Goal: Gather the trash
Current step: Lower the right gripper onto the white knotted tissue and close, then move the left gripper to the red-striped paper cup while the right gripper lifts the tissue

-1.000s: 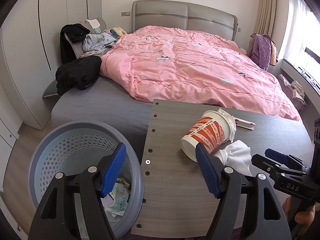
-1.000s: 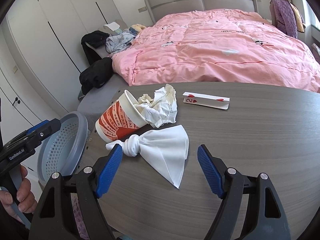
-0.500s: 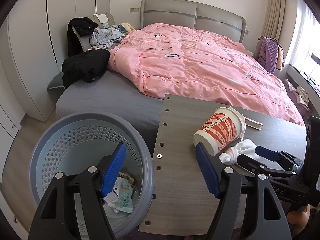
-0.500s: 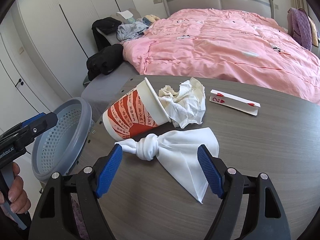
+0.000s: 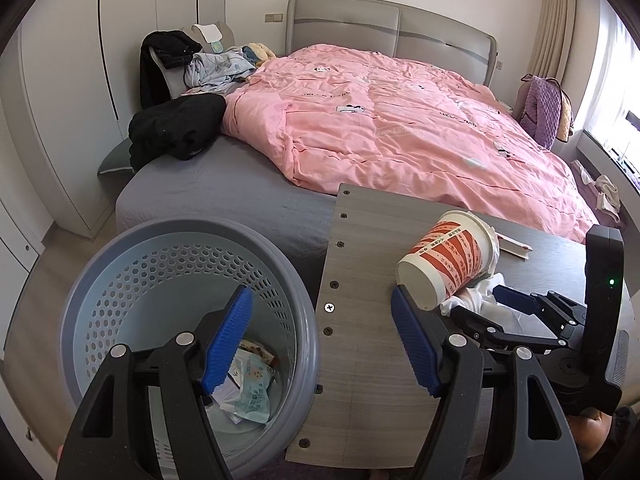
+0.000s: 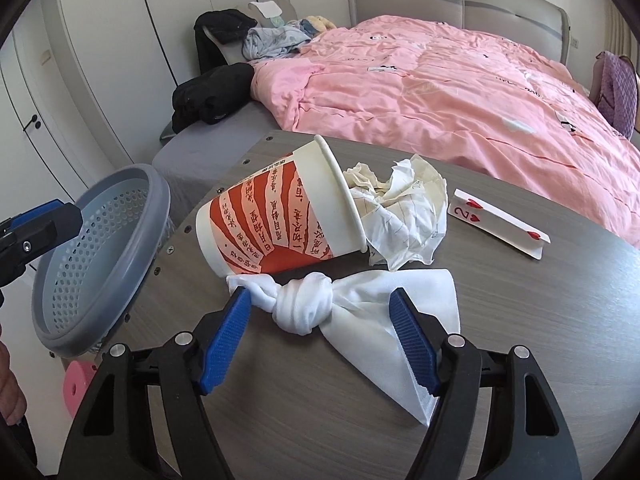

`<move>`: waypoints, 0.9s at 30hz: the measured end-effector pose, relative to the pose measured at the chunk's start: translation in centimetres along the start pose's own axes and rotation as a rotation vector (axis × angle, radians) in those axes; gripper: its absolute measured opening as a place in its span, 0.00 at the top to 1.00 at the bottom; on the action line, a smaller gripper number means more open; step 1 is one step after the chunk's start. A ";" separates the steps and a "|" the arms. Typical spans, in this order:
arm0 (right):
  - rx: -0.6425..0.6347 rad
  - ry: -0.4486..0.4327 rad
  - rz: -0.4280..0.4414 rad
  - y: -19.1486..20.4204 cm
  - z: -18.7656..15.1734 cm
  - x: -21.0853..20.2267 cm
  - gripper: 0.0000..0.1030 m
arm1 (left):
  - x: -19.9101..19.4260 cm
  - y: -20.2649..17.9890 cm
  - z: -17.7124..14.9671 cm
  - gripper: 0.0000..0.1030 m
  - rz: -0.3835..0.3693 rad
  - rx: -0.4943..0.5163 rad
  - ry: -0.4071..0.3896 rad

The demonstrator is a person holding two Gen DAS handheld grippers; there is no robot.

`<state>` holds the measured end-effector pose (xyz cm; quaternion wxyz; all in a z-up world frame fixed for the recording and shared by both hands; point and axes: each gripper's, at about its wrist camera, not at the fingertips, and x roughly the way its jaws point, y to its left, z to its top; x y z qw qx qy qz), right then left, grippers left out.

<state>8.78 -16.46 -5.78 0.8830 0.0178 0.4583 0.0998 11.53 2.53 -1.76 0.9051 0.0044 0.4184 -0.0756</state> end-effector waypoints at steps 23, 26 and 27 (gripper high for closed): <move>0.086 -0.027 0.049 -2.2 -2.1 -3.8 0.65 | 1.8 -1.7 0.0 0.33 -0.078 0.070 0.051; 0.109 -0.037 0.043 -2.9 -2.6 -4.7 0.65 | 2.2 -2.8 0.5 0.31 -0.120 0.111 0.061; 0.116 -0.039 0.040 -3.2 -2.7 -5.0 0.65 | 2.3 -3.2 0.7 0.30 -0.137 0.125 0.064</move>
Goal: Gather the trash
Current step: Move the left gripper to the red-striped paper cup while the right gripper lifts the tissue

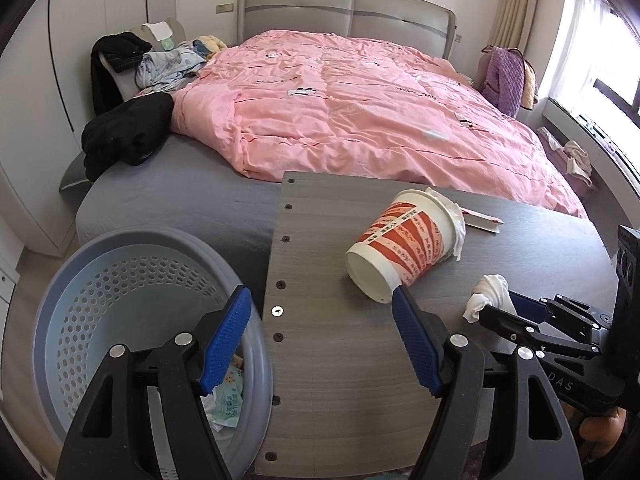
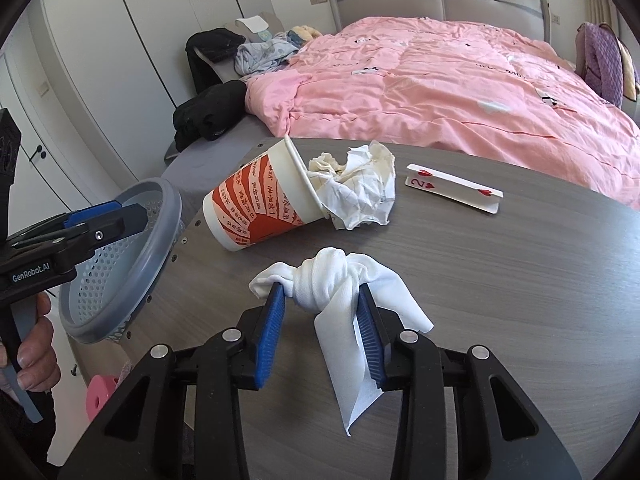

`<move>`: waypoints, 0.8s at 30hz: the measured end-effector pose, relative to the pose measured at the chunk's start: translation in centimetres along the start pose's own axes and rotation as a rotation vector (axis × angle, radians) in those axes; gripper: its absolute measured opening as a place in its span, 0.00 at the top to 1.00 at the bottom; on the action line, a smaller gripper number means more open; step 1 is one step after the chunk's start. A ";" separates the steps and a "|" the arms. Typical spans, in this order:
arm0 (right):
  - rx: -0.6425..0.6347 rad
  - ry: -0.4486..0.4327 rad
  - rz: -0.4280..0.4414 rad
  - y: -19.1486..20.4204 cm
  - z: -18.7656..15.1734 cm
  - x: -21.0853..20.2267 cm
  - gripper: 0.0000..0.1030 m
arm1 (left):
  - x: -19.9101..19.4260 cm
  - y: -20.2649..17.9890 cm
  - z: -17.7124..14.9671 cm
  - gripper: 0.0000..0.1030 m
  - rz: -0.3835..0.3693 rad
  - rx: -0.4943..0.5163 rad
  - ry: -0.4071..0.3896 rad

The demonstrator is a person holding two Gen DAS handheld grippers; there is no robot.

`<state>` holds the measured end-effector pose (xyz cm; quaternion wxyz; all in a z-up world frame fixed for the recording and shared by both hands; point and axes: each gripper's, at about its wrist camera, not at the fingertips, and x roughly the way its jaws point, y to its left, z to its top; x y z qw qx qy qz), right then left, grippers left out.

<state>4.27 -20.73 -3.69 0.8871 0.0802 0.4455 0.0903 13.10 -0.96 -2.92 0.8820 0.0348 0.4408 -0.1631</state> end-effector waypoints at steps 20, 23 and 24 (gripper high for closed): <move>0.129 -0.066 0.004 -4.7 -0.7 -3.5 0.65 | 5.2 -5.0 3.3 0.28 -0.109 0.309 0.123; 0.133 -0.069 0.005 -4.9 -0.8 -3.7 0.65 | 6.0 -5.2 3.3 0.28 -0.119 0.327 0.145; 0.133 -0.069 0.005 -4.9 -0.9 -3.7 0.65 | 6.3 -5.3 3.3 0.28 -0.119 0.335 0.152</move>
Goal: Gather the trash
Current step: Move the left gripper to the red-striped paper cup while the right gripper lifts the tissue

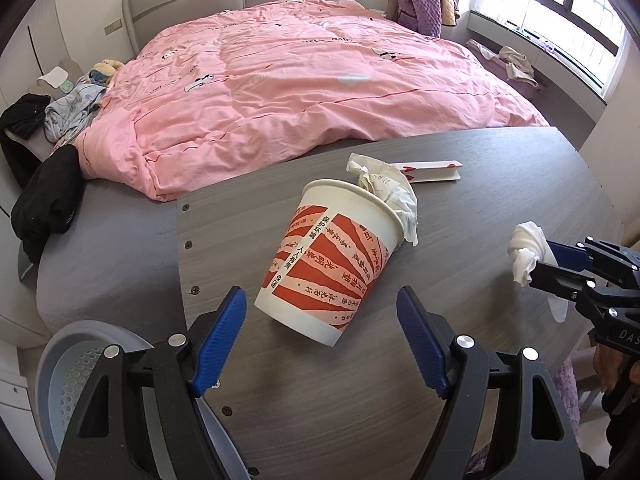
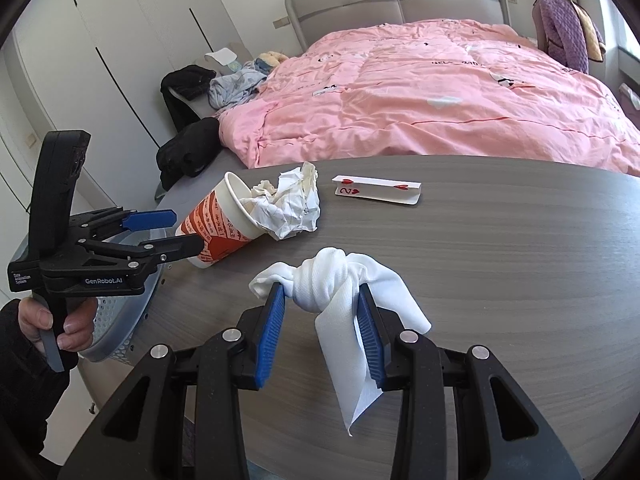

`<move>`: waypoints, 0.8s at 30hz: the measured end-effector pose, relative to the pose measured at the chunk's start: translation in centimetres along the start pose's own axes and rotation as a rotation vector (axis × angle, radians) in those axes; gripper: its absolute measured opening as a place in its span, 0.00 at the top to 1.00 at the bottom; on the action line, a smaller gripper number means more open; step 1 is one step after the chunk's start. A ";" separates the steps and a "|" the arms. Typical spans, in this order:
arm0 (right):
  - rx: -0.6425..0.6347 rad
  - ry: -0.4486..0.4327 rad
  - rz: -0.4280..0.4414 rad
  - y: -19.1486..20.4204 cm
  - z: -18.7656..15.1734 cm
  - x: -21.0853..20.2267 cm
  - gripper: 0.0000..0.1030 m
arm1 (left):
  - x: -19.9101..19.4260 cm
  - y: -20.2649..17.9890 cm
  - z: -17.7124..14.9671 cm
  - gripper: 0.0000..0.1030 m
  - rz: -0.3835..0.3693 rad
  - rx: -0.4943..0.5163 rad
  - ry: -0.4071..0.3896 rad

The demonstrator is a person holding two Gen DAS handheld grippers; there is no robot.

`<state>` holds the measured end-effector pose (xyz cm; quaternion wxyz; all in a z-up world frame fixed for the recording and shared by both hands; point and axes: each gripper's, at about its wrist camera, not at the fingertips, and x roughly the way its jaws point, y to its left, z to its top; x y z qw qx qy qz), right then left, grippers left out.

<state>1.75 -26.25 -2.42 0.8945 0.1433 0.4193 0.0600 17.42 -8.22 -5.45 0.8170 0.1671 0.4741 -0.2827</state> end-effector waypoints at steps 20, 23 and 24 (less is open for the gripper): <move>0.011 -0.006 0.002 -0.4 0.0 -0.4 0.65 | 2.8 -1.2 1.1 0.28 -0.007 0.086 0.053; 0.012 -0.007 0.002 -0.5 0.0 -0.4 0.65 | 2.7 -1.5 1.2 0.28 -0.016 0.099 0.051; 0.012 -0.007 0.002 -0.5 -0.1 -0.4 0.65 | 2.7 -1.6 1.2 0.28 -0.017 0.105 0.051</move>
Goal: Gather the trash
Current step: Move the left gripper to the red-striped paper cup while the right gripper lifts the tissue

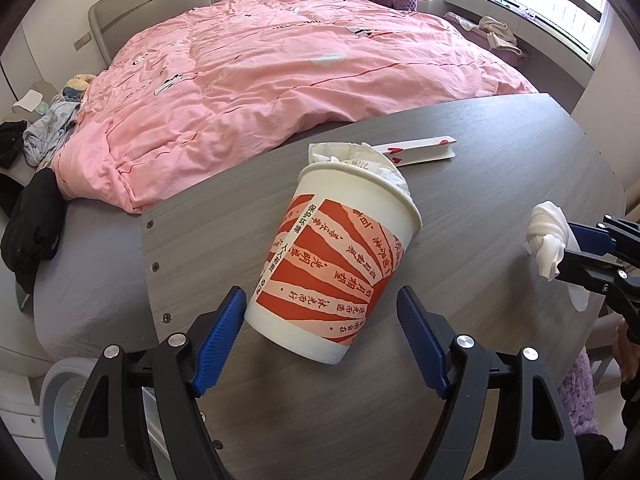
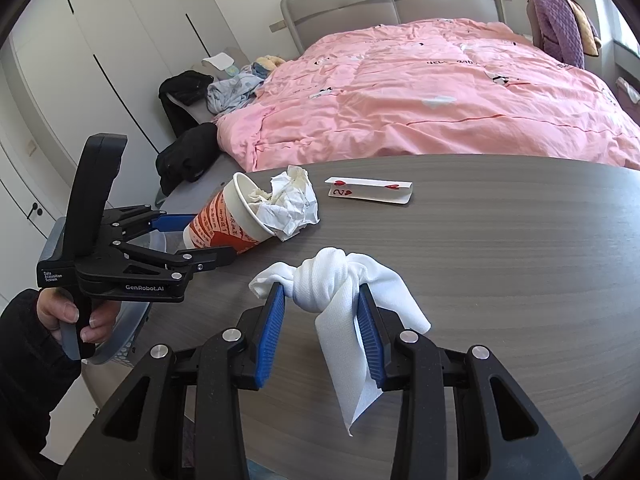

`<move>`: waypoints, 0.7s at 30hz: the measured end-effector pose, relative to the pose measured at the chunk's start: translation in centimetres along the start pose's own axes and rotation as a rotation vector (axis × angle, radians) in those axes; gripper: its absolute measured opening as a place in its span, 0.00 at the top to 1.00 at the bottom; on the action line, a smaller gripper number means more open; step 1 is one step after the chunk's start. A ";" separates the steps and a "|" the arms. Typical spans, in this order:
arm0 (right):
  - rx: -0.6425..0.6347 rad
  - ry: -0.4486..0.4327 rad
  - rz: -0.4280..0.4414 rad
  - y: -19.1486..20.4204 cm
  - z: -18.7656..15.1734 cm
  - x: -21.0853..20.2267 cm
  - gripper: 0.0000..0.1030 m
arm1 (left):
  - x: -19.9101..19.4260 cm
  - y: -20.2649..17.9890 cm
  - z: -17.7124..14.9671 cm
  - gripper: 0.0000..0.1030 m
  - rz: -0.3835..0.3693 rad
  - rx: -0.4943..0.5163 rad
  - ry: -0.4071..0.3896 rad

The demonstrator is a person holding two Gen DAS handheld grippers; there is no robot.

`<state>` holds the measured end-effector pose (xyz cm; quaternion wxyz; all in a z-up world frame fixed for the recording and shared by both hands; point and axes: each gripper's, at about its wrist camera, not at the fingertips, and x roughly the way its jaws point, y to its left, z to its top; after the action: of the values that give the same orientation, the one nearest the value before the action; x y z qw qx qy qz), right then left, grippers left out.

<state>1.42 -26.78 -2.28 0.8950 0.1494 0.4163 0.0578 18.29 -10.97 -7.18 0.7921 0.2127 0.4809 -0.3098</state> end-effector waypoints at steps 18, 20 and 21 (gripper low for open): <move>0.010 -0.004 0.005 -0.3 -0.2 -0.2 0.65 | -0.1 0.2 0.3 0.26 -0.022 0.056 0.021; 0.014 -0.005 0.004 -0.4 -0.3 -0.2 0.65 | 0.0 0.2 0.5 0.26 -0.027 0.060 0.024; 0.015 -0.006 0.004 -0.4 -0.3 -0.2 0.65 | 0.1 0.1 0.6 0.26 -0.026 0.063 0.024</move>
<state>1.03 -27.13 -2.46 0.8950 0.1571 0.4138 0.0558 18.73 -11.27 -6.99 0.7751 0.2351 0.4831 -0.3325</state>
